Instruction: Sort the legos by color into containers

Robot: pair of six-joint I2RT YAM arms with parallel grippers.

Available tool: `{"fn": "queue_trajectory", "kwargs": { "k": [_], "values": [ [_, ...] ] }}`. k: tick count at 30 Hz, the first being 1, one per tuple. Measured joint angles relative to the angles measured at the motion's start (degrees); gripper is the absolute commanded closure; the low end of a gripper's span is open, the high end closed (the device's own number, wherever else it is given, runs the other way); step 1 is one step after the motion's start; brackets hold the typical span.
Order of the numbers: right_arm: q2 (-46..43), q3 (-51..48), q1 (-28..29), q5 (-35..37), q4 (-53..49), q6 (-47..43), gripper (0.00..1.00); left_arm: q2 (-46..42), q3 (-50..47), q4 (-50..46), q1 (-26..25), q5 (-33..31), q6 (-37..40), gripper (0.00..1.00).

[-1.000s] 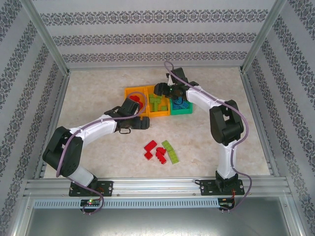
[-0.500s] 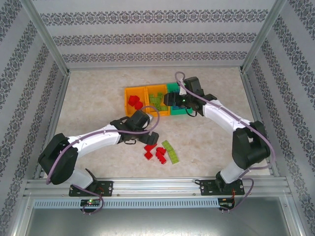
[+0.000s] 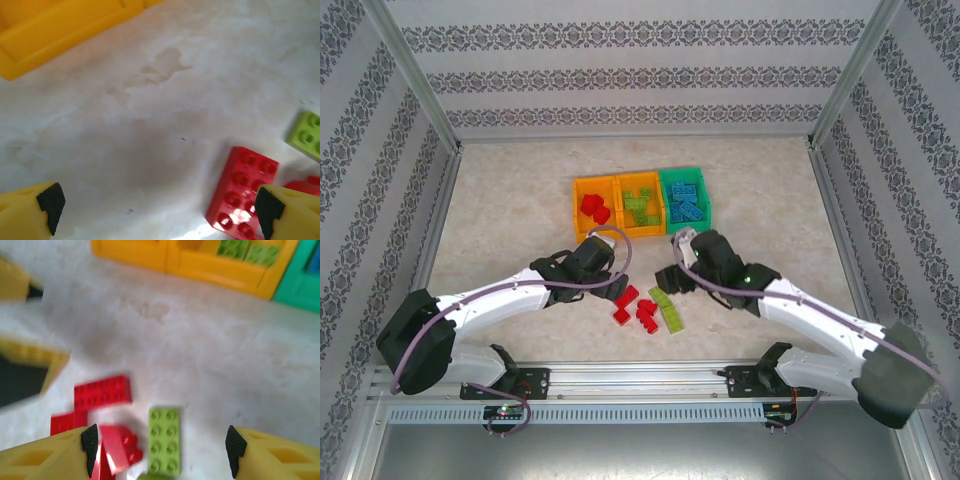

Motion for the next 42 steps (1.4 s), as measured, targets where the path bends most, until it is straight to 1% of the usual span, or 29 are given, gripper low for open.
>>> {"fn": "queue_trajectory", "kwargs": {
  "k": [2,6,11,15,23,31,34,39,42],
  "values": [
    [-2.0,-2.6,4.3,1.5,-0.2,0.9,0.30,-0.2,-0.3,0.6,2.0,-0.4,-0.8,0.00],
    [-1.7,-4.7,11.0,3.8,0.0,3.5,0.31,-0.7,-0.5,1.1,5.5,-0.4,-1.9,0.00],
    [4.4,-4.5,18.4,7.6,0.5,5.8,0.32,-1.9,-0.8,2.2,9.9,0.8,-3.2,0.00],
    [10.1,-2.8,21.9,9.6,0.3,6.9,0.33,-2.5,-1.8,2.6,12.3,1.9,-4.0,0.00],
    [17.8,2.0,24.3,10.9,0.0,7.7,0.39,-3.7,-2.4,2.6,12.6,3.0,-4.5,0.00],
    [22.3,4.0,24.9,11.6,-2.6,8.5,0.43,-4.5,-3.2,2.7,12.6,3.0,-4.5,0.00],
    [22.8,4.2,24.9,11.7,-3.4,8.6,0.47,-5.1,-3.5,2.7,12.6,3.0,-4.5,0.00],
    [25.8,5.2,24.9,11.9,-4.1,8.9,0.59,-5.9,-3.7,2.8,12.6,3.0,-4.5,0.00],
    [26.0,5.3,24.9,12.2,-4.4,9.0,0.67,-6.3,-3.9,2.8,12.6,2.8,-4.5,0.00]
  ]
}}
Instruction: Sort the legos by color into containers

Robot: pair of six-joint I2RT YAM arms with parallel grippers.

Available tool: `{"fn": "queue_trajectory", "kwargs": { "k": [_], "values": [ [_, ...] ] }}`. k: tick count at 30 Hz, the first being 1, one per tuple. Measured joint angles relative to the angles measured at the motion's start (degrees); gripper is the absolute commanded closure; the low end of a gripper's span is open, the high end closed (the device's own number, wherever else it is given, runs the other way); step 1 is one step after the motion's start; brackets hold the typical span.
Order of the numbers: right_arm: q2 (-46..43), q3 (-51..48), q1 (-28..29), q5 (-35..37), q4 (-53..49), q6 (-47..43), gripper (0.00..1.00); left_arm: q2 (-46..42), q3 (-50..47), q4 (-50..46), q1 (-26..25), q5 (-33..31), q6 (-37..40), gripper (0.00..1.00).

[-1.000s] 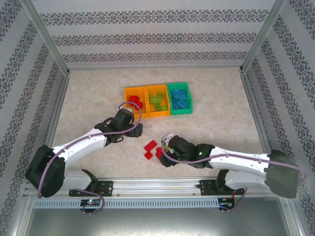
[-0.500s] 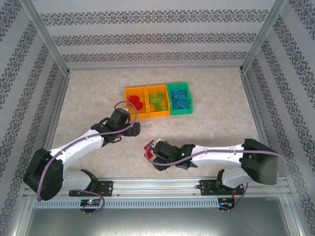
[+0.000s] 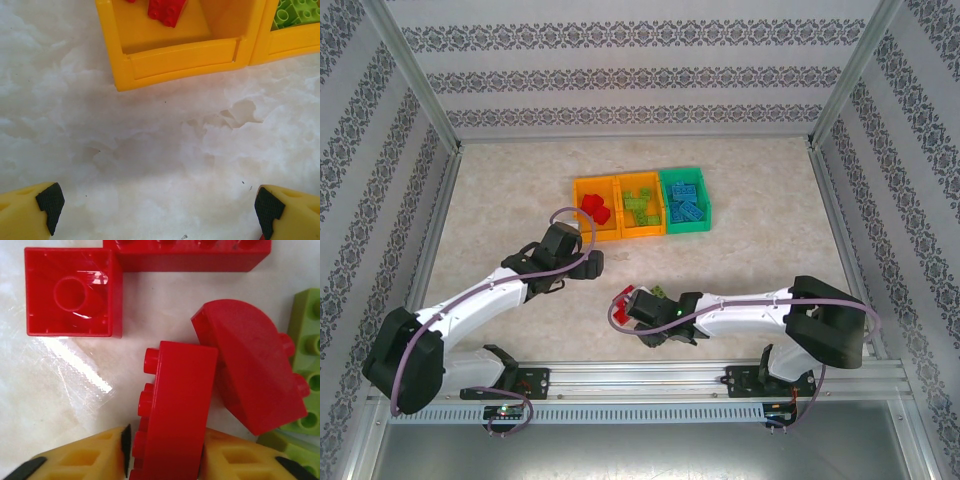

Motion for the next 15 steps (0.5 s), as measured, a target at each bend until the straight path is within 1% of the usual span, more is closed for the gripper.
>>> {"fn": "queue_trajectory", "kwargs": {
  "k": [3,9,13,15],
  "values": [
    [-0.9,0.0,0.0,0.4,-0.2,0.0,0.71,-0.3,-0.2,0.0,0.0,-0.1,0.0,0.00],
    [-7.1,0.0,-1.1,0.2,0.2,0.0,0.71,-0.3,-0.2,0.0,0.0,-0.2,0.0,0.00],
    [-10.6,0.1,-5.7,-1.6,2.1,-0.4,0.71,-0.5,-0.2,0.0,0.0,-0.8,0.0,0.00],
    [-11.5,0.4,-9.3,-3.6,3.4,-0.8,0.71,-0.8,-0.3,0.0,0.0,-1.2,0.0,0.00]
  ]
}}
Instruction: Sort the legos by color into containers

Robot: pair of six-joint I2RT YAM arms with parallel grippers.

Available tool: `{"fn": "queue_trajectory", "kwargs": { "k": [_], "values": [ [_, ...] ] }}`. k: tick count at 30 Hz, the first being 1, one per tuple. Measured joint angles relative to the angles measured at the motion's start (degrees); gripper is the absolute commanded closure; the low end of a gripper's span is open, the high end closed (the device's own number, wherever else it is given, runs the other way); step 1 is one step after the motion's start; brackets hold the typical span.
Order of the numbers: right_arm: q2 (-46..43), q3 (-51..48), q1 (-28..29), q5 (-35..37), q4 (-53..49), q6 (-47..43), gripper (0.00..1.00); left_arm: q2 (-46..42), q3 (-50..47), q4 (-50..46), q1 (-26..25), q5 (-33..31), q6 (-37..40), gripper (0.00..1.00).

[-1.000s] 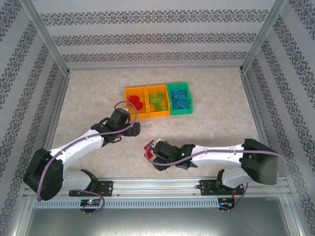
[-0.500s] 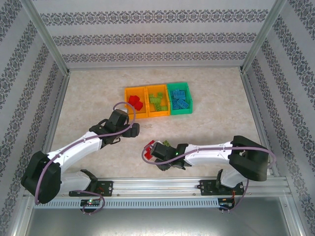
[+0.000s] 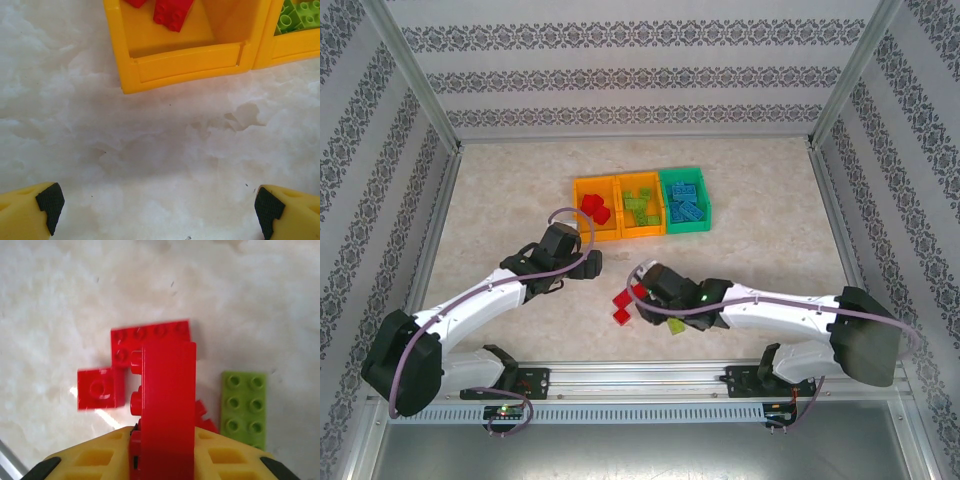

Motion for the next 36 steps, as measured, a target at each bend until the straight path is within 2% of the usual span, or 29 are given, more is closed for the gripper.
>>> {"fn": "queue_trajectory", "kwargs": {
  "k": [5,11,17,23,25,29,36],
  "values": [
    [1.3,4.6,-8.6,-6.5,2.9,-1.7,0.72,-1.8,-1.2,0.0,0.0,-0.6,0.0,0.00],
    [12.0,17.9,-17.7,-16.3,8.4,-1.8,0.71,-4.3,-3.8,0.0,0.0,0.2,0.1,0.00],
    [28.4,36.6,-21.7,-23.3,9.2,0.0,0.73,-5.3,-5.9,0.6,0.0,3.1,1.0,0.00],
    [41.1,46.6,-25.0,-27.6,9.1,4.6,0.68,-5.5,-6.9,2.0,-1.6,5.4,1.9,0.00],
    [44.0,48.8,-25.7,-28.3,8.7,5.6,0.64,-5.4,-6.9,3.0,-2.4,6.3,2.3,0.00],
    [47.8,52.5,-26.1,-29.4,7.8,7.3,0.51,-3.3,-6.9,4.6,-4.1,8.2,3.4,0.00],
    [48.0,53.1,-26.0,-30.3,9.6,9.3,0.36,2.6,-5.3,5.2,-8.1,9.7,6.2,0.00]
  ]
}}
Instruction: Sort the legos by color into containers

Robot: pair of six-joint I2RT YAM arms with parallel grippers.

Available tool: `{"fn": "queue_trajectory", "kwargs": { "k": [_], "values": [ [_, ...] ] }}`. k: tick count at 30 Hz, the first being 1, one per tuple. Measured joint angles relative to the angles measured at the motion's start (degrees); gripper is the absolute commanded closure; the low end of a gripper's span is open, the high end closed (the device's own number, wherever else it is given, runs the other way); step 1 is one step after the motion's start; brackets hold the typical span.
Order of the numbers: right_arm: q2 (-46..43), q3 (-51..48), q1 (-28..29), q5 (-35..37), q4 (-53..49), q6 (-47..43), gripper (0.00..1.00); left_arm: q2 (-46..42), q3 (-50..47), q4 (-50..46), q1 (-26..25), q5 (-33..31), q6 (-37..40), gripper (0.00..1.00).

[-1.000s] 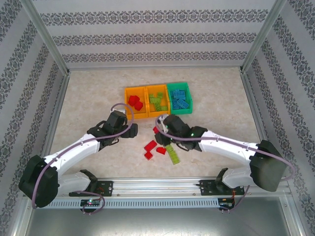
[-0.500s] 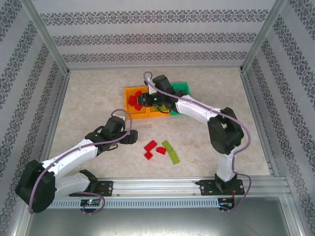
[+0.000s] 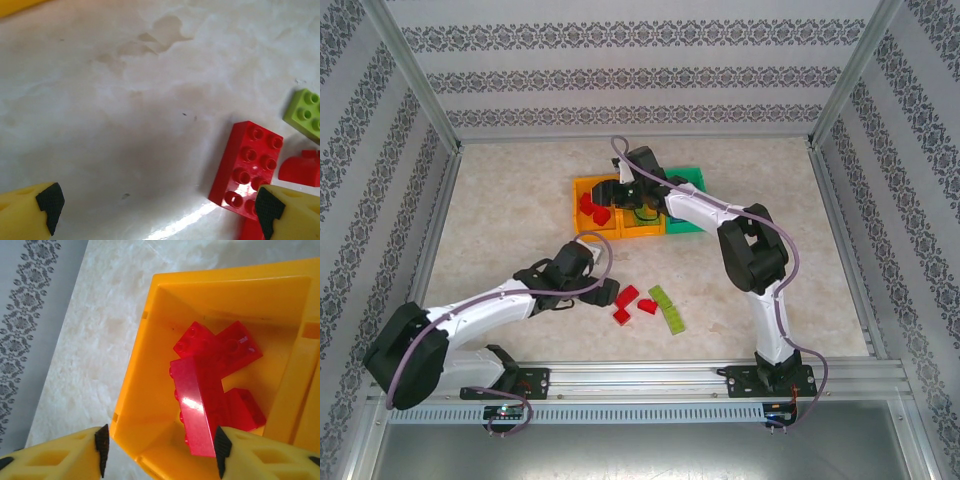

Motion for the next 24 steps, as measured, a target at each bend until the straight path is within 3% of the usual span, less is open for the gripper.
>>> {"fn": "queue_trajectory", "kwargs": {
  "k": [4,12,24],
  "values": [
    [-4.5,-5.6,0.3,1.0,1.5,0.0,0.29,2.3,1.9,0.3,-2.1,0.5,1.4,0.01],
    [-23.4,-19.9,-0.6,5.4,3.4,-1.7,0.23,8.2,6.6,0.4,-5.4,2.2,5.1,0.06],
    [-37.1,-38.2,-10.5,8.6,3.1,-3.2,0.21,17.4,11.8,-2.1,-6.9,3.6,11.8,0.12]
  ]
}}
